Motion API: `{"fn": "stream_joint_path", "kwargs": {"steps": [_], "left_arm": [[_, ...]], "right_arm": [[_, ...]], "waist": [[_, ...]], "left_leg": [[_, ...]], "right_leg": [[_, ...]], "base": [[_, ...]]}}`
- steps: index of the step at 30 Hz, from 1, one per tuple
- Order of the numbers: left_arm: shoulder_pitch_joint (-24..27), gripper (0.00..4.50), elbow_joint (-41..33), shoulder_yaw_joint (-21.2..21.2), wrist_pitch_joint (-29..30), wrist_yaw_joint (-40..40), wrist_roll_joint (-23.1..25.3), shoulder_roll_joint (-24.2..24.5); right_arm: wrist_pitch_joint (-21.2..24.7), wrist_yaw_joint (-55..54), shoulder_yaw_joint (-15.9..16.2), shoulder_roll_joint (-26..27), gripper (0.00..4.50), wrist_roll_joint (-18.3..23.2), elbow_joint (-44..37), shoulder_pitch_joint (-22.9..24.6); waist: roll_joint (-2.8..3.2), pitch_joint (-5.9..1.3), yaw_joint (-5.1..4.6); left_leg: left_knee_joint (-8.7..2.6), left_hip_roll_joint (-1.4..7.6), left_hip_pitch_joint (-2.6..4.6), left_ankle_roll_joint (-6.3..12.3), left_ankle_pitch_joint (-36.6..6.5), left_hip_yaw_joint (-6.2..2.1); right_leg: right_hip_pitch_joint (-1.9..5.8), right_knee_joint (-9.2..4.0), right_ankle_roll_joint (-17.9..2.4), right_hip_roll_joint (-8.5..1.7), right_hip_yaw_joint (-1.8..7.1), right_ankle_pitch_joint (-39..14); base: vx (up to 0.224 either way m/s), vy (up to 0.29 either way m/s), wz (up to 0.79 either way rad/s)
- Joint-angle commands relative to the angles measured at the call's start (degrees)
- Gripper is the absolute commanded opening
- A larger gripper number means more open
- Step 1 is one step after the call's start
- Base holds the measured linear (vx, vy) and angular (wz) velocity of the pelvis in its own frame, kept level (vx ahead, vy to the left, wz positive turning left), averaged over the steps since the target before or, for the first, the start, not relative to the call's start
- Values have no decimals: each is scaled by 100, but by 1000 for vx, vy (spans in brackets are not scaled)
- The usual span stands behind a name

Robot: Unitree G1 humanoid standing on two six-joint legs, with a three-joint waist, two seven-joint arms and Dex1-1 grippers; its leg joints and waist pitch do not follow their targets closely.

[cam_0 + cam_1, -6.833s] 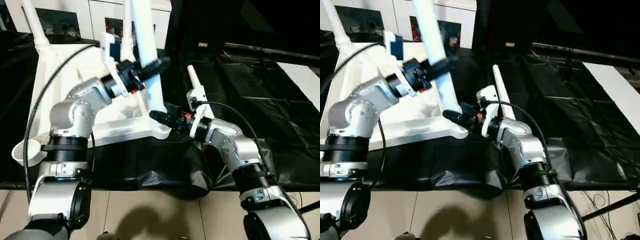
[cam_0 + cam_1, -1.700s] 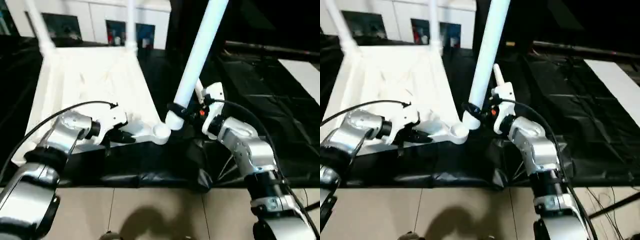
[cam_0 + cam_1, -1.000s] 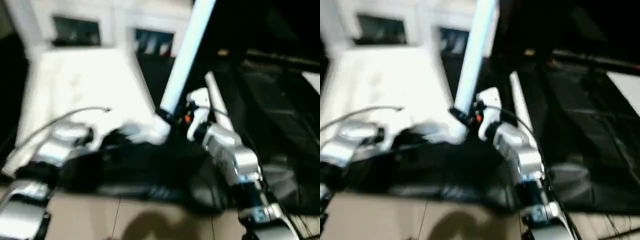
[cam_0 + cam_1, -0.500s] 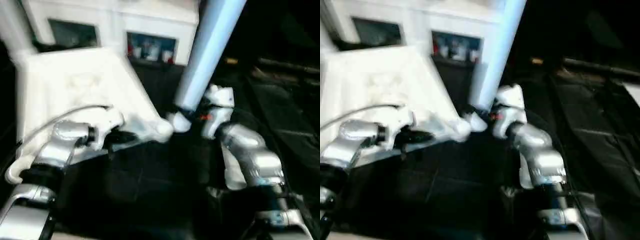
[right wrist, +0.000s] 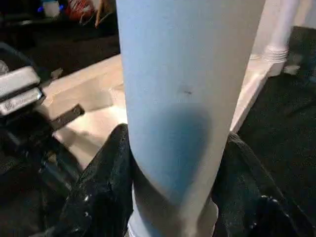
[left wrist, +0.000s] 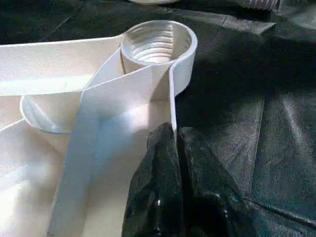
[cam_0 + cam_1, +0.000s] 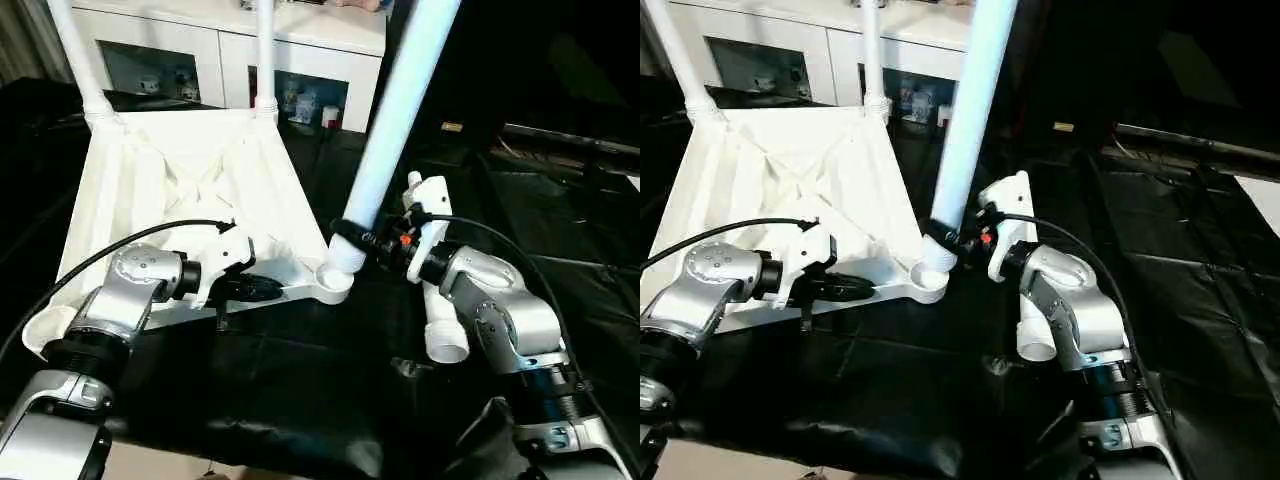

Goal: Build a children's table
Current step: Insert table leg to table base

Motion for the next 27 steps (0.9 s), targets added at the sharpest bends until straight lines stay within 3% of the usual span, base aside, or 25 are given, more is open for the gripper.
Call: {"fn": "stream_joint_path", "kwargs": {"steps": [1,2,7,9,14,15,16,17,18,19,20,21,22,23,24,25,26,27], "left_arm": [[-151,0,-127,13,-140,-72,-29,42],[-146,0,-124,21,-148,-54,-41,66],[-102,0,-139,87,-350,226,12,31],[-127,0,-76,42,-282,518,195,0],[-105,0,-110,39,-306,501,197,10],[-104,0,-107,46,-270,471,171,6],[-103,0,-110,61,-204,494,161,8],[-104,0,-115,47,-210,485,176,18],[-104,0,-116,33,-218,478,185,29],[-107,0,-103,21,-276,484,198,39],[-107,0,-101,20,-282,485,198,40],[-104,0,-87,14,-323,505,207,37],[-103,0,-79,9,-352,522,217,37],[-113,0,-42,-15,-405,616,280,31],[-126,0,-10,-61,-535,735,382,35],[-134,0,5,-96,-575,776,438,32],[-137,0,10,-104,-581,778,447,31],[-139,0,17,-118,-571,754,451,24]], "right_arm": [[52,62,9,-53,186,-30,-146,-6],[5,29,17,-66,186,-31,-97,-18],[-72,-284,-75,21,186,-100,-4,-64],[-21,-437,-94,79,186,-143,-6,-62],[177,-546,-67,131,186,-119,-70,9],[147,-577,-56,137,186,-142,-58,28],[89,-583,-49,149,186,-144,-44,49],[118,-572,-54,154,186,-112,-56,66],[145,-580,-51,157,186,-86,-72,81],[187,-598,-50,167,186,-53,-99,100],[190,-599,-50,168,186,-51,-102,102],[200,-621,-57,182,186,-52,-108,104],[204,-633,-61,191,186,-57,-110,104],[206,-658,-71,209,186,-67,-115,106],[207,-687,-80,227,186,-71,-122,108],[221,-714,-92,241,186,-63,-130,114],[226,-723,-95,246,186,-60,-129,114],[224,-746,-89,255,186,-65,-139,120]], "waist": [[124,-411,14],[110,-417,22],[143,-434,27],[127,-434,13],[132,-430,14],[154,-439,1],[123,-441,11],[64,-430,79],[2,-435,168],[-75,-419,332],[-80,-416,390],[-29,-370,448],[10,-353,439],[98,-334,359],[257,-295,107],[322,-295,-53],[428,-387,-58],[463,-380,-56]], "left_leg": [[-534,-39,-9,-28,-1376,143],[-548,-35,-41,-63,-1333,134],[-563,-16,-38,-119,-1209,130],[-555,-20,-43,-122,-1208,139],[-563,-35,-50,-106,-1206,143],[-448,-58,100,-114,-1269,310],[-373,-109,153,-161,-1413,398],[-245,-203,171,-96,-1636,500],[-80,-250,200,62,-1813,465],[241,-345,72,246,-1634,299],[382,-360,-45,292,-1498,138],[590,-357,-93,259,-1304,-93],[615,-404,-82,227,-1252,-165],[446,-436,60,320,-1077,-242],[-176,-371,437,609,-1292,-125],[-507,-165,461,940,-1532,-216],[-695,216,282,1146,-1431,-78],[-680,343,228,890,-1197,-83]], "right_leg": [[415,-462,-582,-135,106,-2902],[453,-427,-617,-134,93,-2765],[465,-346,-822,-128,97,-2195],[473,-338,-866,-118,97,-2068],[491,-365,-790,-145,109,-2266],[327,-494,-741,-88,248,-2527],[281,-499,-726,-41,336,-2743],[295,-598,-727,-16,610,-3307],[353,-687,-799,-101,920,-3779],[578,-862,-891,-363,1448,-4220],[710,-886,-934,-508,1685,-4387],[637,-962,-951,-546,2009,-4471],[575,-976,-948,-404,2074,-4457],[420,-963,-821,-103,2061,-4321],[5,-720,-517,571,1509,-3722],[-147,-221,-545,694,892,-2928],[-124,356,-797,445,261,-1624],[-34,400,-884,314,118,-1051]], "base": [[0,0,0],[0,0,0],[0,0,0],[0,0,0],[0,0,0],[0,0,0],[0,0,0],[2,19,-27],[2,19,-27],[-22,46,-35],[-23,111,-45],[-23,111,-45],[-47,165,-46],[-81,218,-40],[-81,218,-40],[-120,235,-28],[-119,221,-16],[-119,221,-16]]}}
